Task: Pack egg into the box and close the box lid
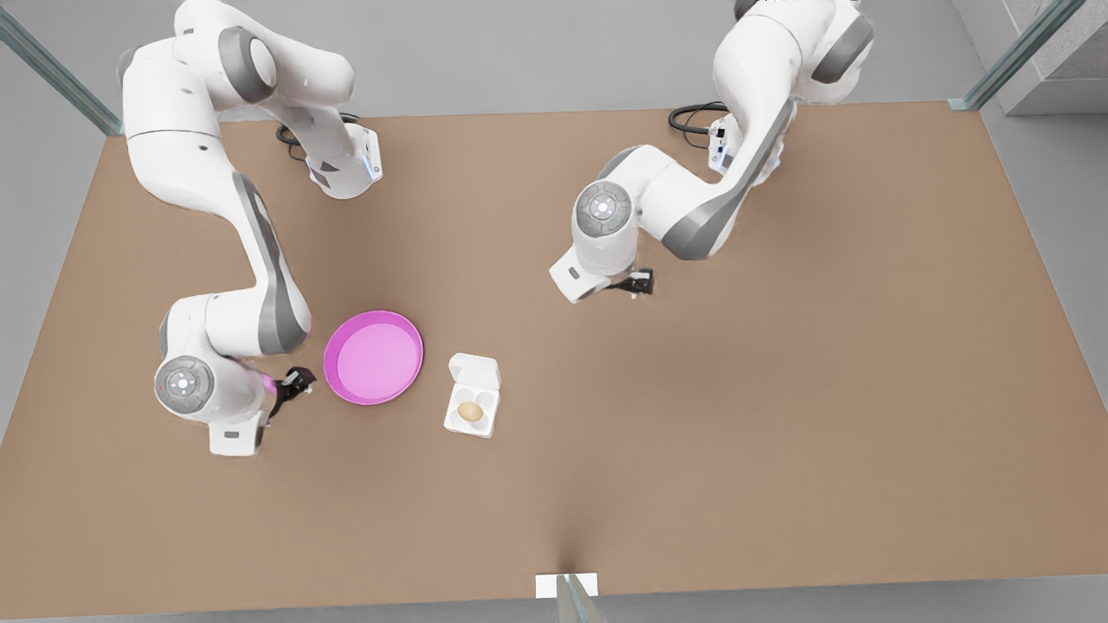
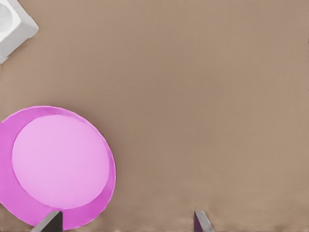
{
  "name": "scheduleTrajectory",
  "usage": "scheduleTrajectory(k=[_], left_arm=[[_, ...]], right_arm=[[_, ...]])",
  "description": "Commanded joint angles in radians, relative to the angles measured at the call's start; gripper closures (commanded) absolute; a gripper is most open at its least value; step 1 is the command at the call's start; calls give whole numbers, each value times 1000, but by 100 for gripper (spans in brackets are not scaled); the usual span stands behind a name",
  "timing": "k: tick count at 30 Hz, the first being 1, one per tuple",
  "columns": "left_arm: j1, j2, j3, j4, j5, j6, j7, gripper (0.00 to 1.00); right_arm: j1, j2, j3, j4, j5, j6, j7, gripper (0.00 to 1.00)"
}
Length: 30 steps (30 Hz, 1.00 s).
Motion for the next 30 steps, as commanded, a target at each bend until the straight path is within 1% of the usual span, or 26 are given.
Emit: scheduleTrajectory(k=[1,2,3,4,5,6,7,8,9,10,11,12,13,14,15,16,17,18,23,24,27,30], left_arm=[[-61,16,0,-35,-26,7,-456,0],[-62,-1,0,-94,-26,73,-463,0],[-64,-47,-14,-237,-18,201,-489,0],[-96,-62,-17,-334,-6,344,-535,0],[-113,-41,-17,-363,36,409,-554,0],[-108,-4,-17,-354,56,470,-555,0],[-105,50,-13,-282,59,513,-554,0],[-108,125,-10,-159,71,502,-545,0],[-110,157,-11,-90,97,499,-551,0],[-108,198,-7,-15,103,499,-551,0],[-110,238,15,50,103,498,-542,0],[-113,280,15,54,134,501,-543,0],[-142,329,15,99,145,508,-546,0],[-167,364,16,130,146,513,-552,0],[-190,416,24,195,146,513,-561,0],[-262,444,102,217,145,516,-589,0],[-263,481,104,294,143,522,-592,0],[-263,498,105,329,143,530,-592,0],[-262,528,159,329,143,573,-581,0],[-256,528,159,330,143,573,-578,0],[-243,528,159,350,142,593,-581,0],[-243,545,159,386,142,614,-581,0]], right_arm=[[-30,-109,4,-96,9,-23,413,0],[-55,-161,8,-96,9,-68,413,0],[-83,-247,8,-99,48,-145,413,0],[-55,-319,-22,-100,98,-185,412,0],[-23,-365,-45,-76,97,-260,380,0],[-18,-350,-33,7,96,-348,341,0],[-18,-330,-27,15,98,-351,352,0],[-14,-310,-25,33,98,-354,348,0],[-12,-288,-25,73,98,-352,354,0],[-14,-281,-25,73,96,-334,354,0],[-12,-270,-25,64,96,-276,354,0],[-12,-262,-13,61,96,-259,355,0],[-12,-262,8,62,96,-251,355,0],[-12,-262,10,61,94,-244,355,0],[-12,-259,10,59,96,-239,354,0],[-14,-262,10,59,96,-240,348,0],[-18,-262,10,62,88,-240,340,0],[-26,-262,10,65,87,-240,338,0],[-32,-261,8,61,93,-250,338,0],[-61,-255,8,68,96,-237,338,0],[-64,-233,7,73,87,-141,338,0],[-66,-236,8,73,93,-147,354,0]])
